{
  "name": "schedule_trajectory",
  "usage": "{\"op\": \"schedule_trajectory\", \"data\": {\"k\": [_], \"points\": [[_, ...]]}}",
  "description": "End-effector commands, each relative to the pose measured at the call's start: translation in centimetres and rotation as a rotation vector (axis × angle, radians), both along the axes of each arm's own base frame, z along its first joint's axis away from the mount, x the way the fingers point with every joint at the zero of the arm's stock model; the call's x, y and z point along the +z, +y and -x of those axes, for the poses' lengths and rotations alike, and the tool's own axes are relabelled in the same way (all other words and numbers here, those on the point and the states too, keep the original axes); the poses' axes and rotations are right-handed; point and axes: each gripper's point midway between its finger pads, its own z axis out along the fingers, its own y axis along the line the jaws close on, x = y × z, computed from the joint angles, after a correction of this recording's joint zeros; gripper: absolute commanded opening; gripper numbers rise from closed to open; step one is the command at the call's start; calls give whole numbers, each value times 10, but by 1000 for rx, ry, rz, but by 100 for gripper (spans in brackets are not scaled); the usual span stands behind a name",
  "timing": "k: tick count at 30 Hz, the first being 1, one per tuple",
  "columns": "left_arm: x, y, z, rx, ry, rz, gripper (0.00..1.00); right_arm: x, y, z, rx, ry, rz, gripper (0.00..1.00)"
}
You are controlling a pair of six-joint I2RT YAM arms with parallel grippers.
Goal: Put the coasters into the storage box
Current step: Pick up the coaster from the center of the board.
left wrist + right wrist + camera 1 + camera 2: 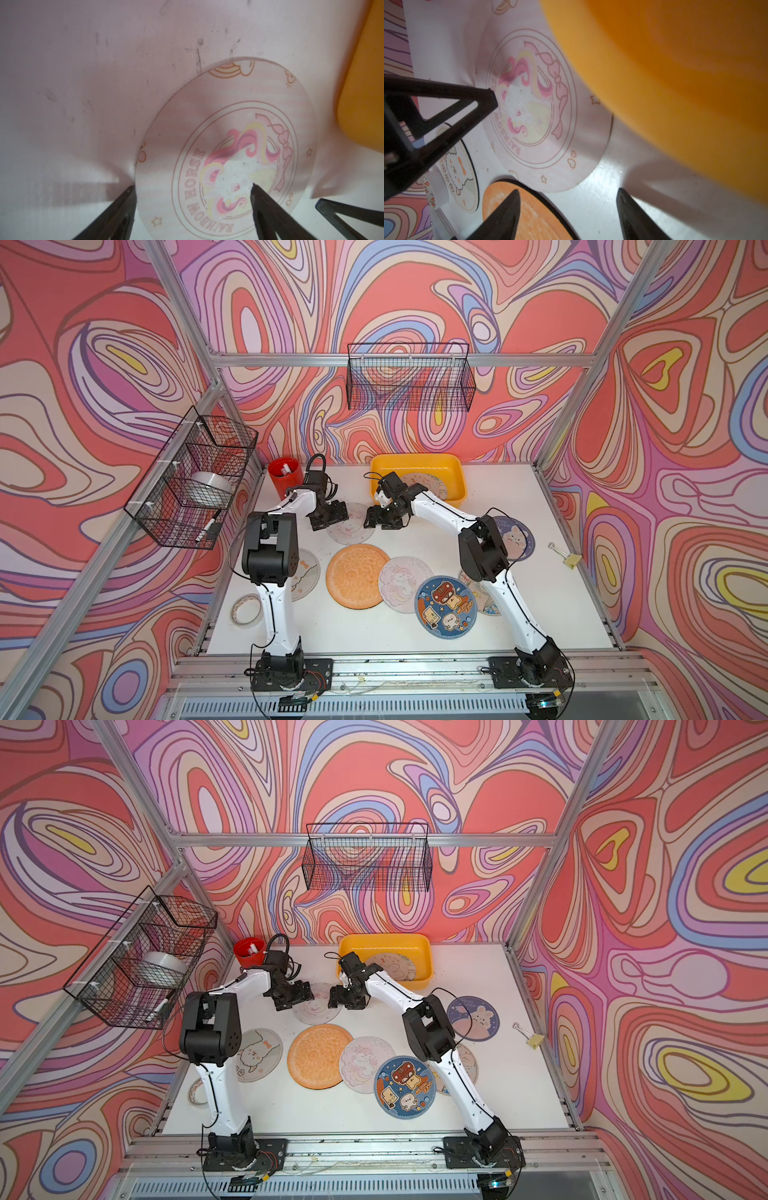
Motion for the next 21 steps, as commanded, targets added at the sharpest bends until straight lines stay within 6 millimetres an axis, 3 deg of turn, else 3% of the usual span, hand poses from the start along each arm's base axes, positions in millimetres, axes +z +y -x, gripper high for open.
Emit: {"op": "schedule_trajectory", "data": {"k": [1,21], "points": [[-10,-9,12,-14,46,54,83,-20,3,-2,-25,14,35,72],[-11,-17,17,-26,49,104,74,-38,10,-1,-39,49,27,43]]}}
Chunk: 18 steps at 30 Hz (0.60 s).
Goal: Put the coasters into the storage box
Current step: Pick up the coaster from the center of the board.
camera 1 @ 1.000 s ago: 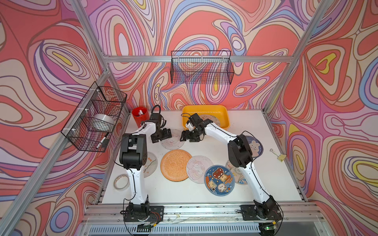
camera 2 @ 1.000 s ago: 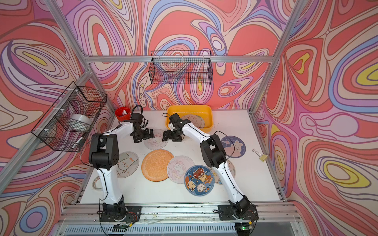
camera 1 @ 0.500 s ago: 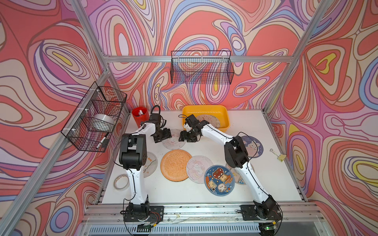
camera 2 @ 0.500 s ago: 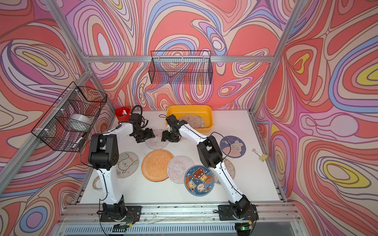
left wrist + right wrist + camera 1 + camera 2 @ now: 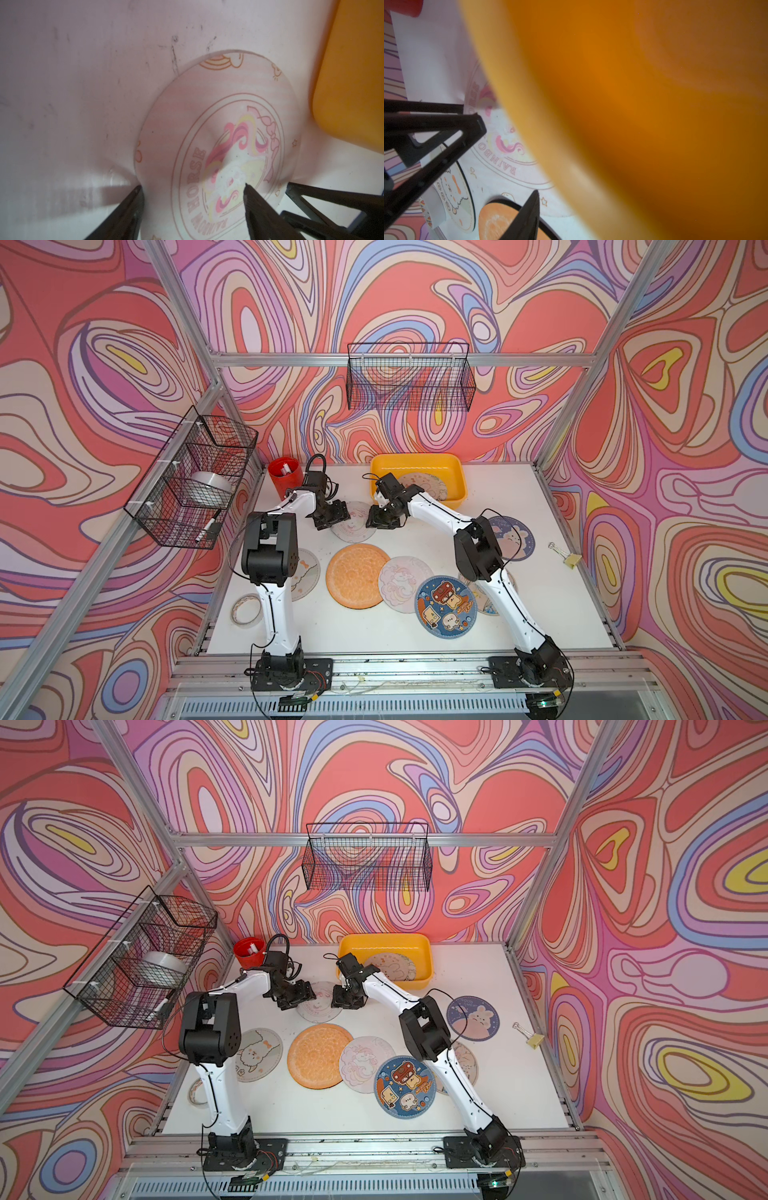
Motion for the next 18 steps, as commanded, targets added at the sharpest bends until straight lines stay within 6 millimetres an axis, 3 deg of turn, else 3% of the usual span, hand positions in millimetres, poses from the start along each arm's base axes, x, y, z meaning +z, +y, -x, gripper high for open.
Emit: {"op": "schedule_trajectory", "data": {"k": [1,8,14,18], "points": [[-11,-5,18,-4,66,29,73,-25,5,7,11,37,16,42],[-8,-4,16,0,56,25,52,-24,4,8,15,35,17,42],[-2,0,14,7,42,6,16,-16,4,6,19,16,10,44],[11,2,11,7,14,2,1,-3,3,7,27,-5,-2,50]]}}
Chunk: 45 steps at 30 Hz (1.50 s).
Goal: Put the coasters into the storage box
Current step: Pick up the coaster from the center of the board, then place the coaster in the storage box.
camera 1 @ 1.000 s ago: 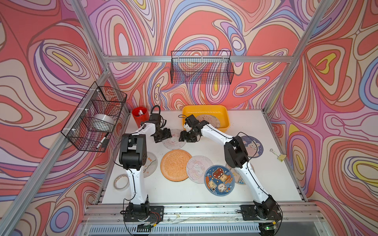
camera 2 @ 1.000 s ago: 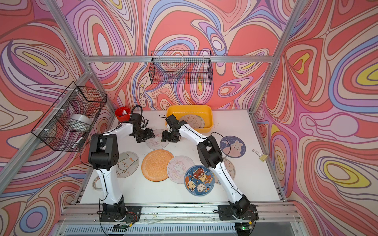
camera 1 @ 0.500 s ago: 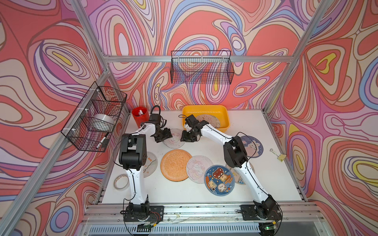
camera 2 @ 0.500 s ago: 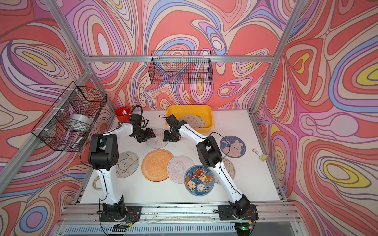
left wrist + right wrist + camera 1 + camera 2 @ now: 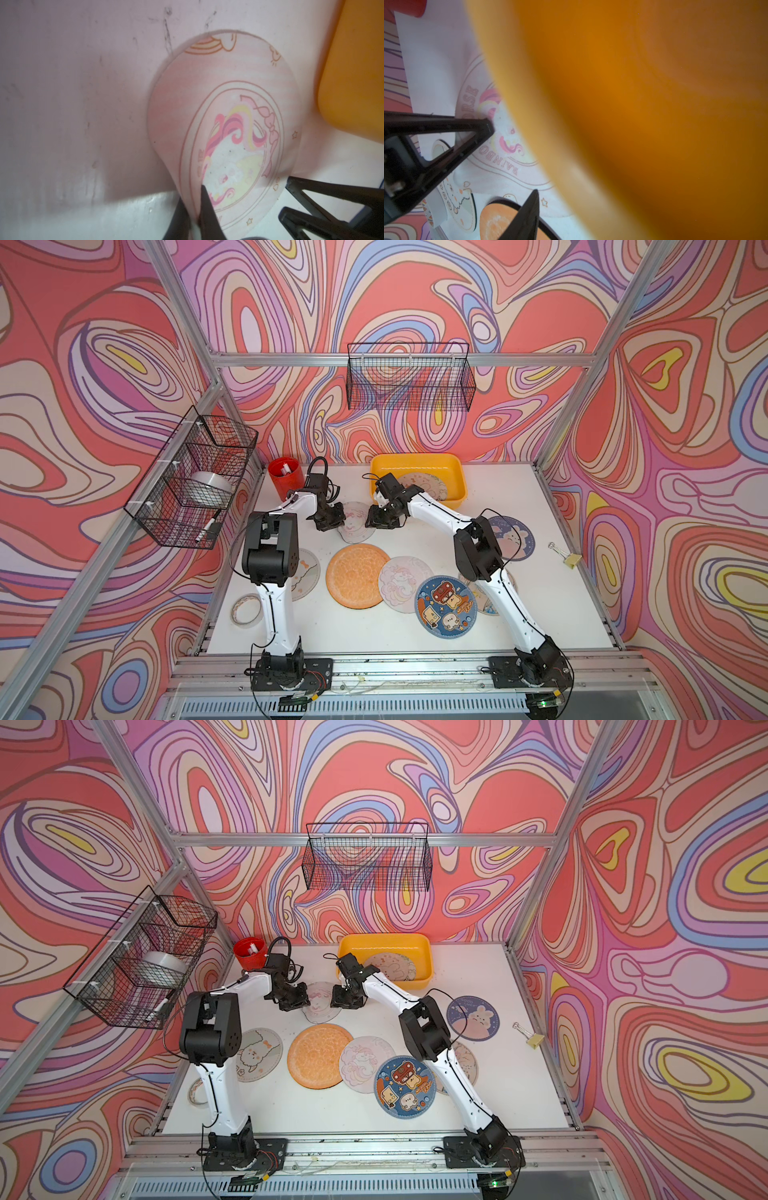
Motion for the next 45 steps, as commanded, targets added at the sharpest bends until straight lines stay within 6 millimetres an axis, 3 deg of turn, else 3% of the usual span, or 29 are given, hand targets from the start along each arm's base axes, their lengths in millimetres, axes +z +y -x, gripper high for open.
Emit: {"op": "schedule_trajectory", "data": {"k": [1,11,17,30,36,45], "points": [[20,5,4,5,-16,-10,0,0,0,10,24,1,7,52],[93,-1,-2,-33,-165,20,0,43,-24,22,60,-47,-34,74],[133,-16,-10,-74,-252,77,0,67,-45,29,50,-70,-58,83],[198,-83,-37,-188,-417,216,0,101,-89,35,-8,-101,-59,87],[211,-113,-52,-209,-480,272,0,112,-114,35,-37,-119,-60,88],[195,-159,-78,-270,-501,323,0,124,-143,36,-78,-138,-54,89]]}}
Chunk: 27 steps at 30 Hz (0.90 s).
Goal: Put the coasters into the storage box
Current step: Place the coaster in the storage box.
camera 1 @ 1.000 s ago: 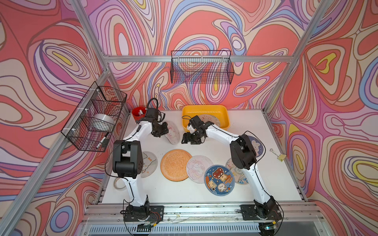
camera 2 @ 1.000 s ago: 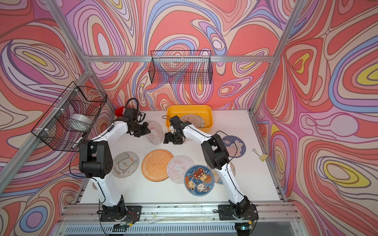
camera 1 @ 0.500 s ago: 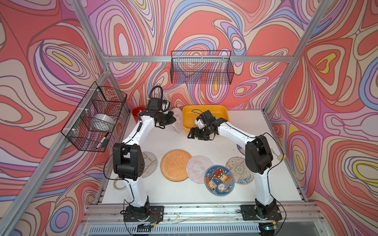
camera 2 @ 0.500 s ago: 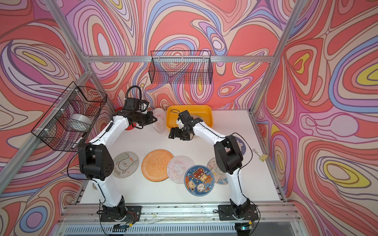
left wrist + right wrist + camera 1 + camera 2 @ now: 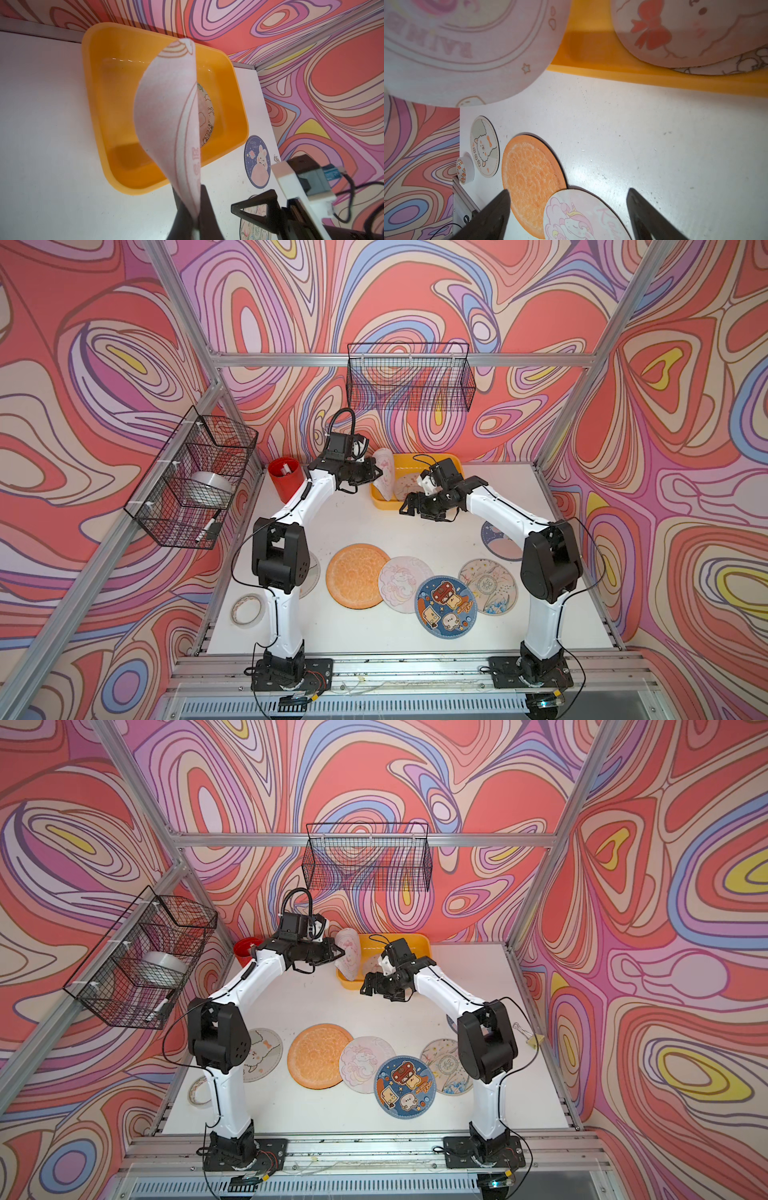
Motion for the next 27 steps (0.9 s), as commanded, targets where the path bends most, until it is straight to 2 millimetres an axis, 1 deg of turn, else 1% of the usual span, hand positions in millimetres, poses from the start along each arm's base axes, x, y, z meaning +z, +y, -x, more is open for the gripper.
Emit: {"op": "schedule_trajectory", "data": {"k": [1,8,12,15,18,20,23,25,26,27], "points": [[10,-18,-16,-16,-57,49,0,12,-12,4,-7,-30,3,89],[-7,-47,-39,-32,-79,102,0,15,-37,6,-47,-33,12,89],[-16,-58,-53,-31,-90,131,0,16,-46,4,-62,-36,19,90],[-28,-67,-60,-32,-83,144,0,15,-52,4,-73,-33,23,90],[-47,-73,-68,-20,-61,148,0,13,-57,3,-81,-29,27,90],[-64,-70,-74,5,-41,131,0,13,-60,3,-85,-28,30,90],[-82,-64,-79,33,-27,67,0,13,-65,2,-92,-25,35,90],[-91,-56,-81,55,-27,8,0,14,-67,1,-95,-28,37,91],[-96,-53,-80,58,-18,-20,6,13,-68,0,-97,-26,38,90],[-98,-48,-79,71,-14,-49,19,12,-69,0,-99,-23,40,91]]}}
